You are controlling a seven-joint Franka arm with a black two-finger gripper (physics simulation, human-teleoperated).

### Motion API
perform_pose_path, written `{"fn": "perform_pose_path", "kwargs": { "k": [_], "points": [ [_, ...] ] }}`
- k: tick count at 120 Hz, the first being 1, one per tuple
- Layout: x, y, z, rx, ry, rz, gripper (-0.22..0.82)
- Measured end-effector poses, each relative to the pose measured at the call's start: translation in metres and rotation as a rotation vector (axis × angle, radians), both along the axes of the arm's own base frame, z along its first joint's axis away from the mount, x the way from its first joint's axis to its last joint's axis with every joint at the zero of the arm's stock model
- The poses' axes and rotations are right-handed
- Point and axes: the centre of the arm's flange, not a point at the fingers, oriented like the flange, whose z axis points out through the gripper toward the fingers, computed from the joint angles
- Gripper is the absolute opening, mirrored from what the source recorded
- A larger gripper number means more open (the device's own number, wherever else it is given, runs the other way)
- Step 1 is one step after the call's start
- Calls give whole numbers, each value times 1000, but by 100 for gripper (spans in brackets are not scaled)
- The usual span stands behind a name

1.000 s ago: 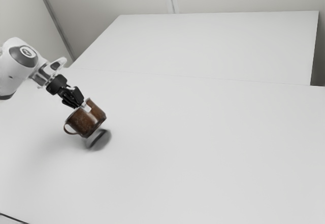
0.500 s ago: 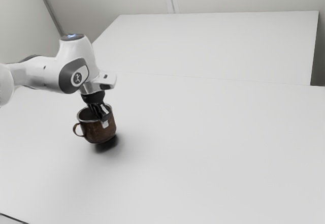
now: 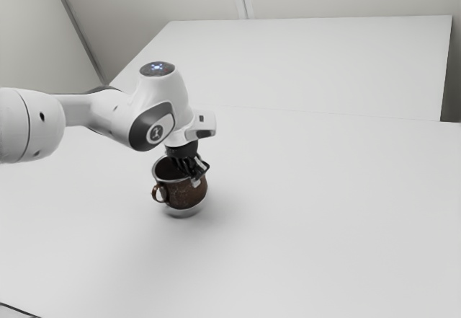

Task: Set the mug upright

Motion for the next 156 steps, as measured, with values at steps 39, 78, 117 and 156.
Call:
{"fn": "perform_pose_path", "kwargs": {
  "k": [39,78,117,156],
  "points": [
    [9,30,-5,-15,-19,170,-8],
    [5,17,9,-36,-38,200,35],
    [34,15,115,-68,-165,218,55],
    [74,20,229,-160,-123,176,59]
  ]
}}
